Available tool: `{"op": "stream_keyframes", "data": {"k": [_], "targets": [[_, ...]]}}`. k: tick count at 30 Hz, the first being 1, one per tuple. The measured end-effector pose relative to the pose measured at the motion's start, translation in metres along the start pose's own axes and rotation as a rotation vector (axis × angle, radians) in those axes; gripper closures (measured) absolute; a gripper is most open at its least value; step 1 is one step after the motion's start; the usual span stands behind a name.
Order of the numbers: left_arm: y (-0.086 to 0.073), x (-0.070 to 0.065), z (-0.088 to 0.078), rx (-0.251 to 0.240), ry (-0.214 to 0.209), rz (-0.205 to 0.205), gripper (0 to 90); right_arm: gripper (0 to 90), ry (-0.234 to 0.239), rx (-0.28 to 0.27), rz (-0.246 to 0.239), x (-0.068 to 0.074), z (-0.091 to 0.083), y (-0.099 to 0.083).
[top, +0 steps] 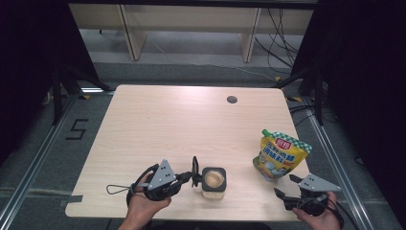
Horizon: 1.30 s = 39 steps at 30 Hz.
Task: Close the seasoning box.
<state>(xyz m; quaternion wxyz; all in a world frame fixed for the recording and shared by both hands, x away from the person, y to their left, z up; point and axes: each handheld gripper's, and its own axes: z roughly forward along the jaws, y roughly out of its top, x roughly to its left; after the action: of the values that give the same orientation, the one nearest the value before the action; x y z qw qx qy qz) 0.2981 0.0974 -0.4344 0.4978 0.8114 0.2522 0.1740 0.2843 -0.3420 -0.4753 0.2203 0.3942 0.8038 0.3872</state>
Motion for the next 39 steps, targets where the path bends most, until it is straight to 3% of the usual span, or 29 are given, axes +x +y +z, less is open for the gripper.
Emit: {"op": "stream_keyframes", "data": {"k": [3, 5, 6, 7, 8, 14, 15, 19, 25, 27, 28, 30, 31, 36, 39], "targets": [[0.003, -0.002, 0.002, 0.014, 0.006, 0.012, 89.1, 24.8, -0.016, -0.003, 0.002, 0.001, -0.001, 0.000], [0.004, -0.002, 0.004, 0.011, 0.003, 0.015, 89.1, 24.8, -0.017, -0.009, -0.023, -0.001, 0.000, 0.000], [0.005, -0.001, 0.004, 0.015, 0.008, 0.016, 89.1, 24.8, -0.013, 0.000, -0.020, 0.000, 0.000, 0.000], [0.006, 0.000, 0.005, 0.018, 0.006, 0.028, 89.1, 24.8, -0.008, 0.018, 0.020, 0.003, -0.001, 0.000], [0.006, 0.000, 0.007, 0.015, 0.002, 0.022, 89.1, 24.8, -0.013, -0.001, -0.023, 0.000, 0.000, 0.000], [0.011, -0.005, 0.018, 0.030, -0.010, 0.039, 89.1, 24.8, -0.014, -0.005, -0.025, 0.000, -0.001, 0.001], [0.012, -0.006, 0.020, 0.032, -0.017, 0.043, 89.1, 24.8, -0.012, 0.002, -0.007, 0.001, -0.001, 0.000], [0.012, -0.009, 0.028, 0.049, -0.033, 0.049, 88.9, 24.8, -0.011, -0.001, -0.024, 0.000, 0.000, 0.000], [0.011, -0.011, 0.037, 0.056, -0.046, 0.042, 88.7, 24.8, -0.012, -0.008, -0.038, -0.001, 0.000, 0.000], [0.010, -0.012, 0.040, 0.060, -0.056, 0.047, 88.6, 24.8, -0.008, 0.000, -0.004, 0.002, 0.000, 0.000], [0.009, -0.013, 0.042, 0.056, -0.057, 0.030, 88.4, 24.7, -0.007, -0.006, -0.026, 0.001, 0.000, 0.000], [0.008, -0.013, 0.044, 0.082, -0.062, 0.040, 88.2, 24.8, -0.004, -0.008, -0.031, 0.001, 0.001, 0.001], [0.007, -0.013, 0.046, 0.064, -0.071, 0.037, 88.2, 24.7, -0.005, -0.007, -0.030, 0.001, 0.000, 0.001], [0.009, -0.014, 0.047, 0.072, -0.073, 0.020, 87.9, 24.8, -0.004, -0.007, -0.031, 0.001, 0.000, 0.000], [0.009, -0.013, 0.046, 0.060, -0.074, 0.020, 83.0, 24.8, 0.003, 0.002, -0.019, 0.002, 0.000, 0.000]]}}
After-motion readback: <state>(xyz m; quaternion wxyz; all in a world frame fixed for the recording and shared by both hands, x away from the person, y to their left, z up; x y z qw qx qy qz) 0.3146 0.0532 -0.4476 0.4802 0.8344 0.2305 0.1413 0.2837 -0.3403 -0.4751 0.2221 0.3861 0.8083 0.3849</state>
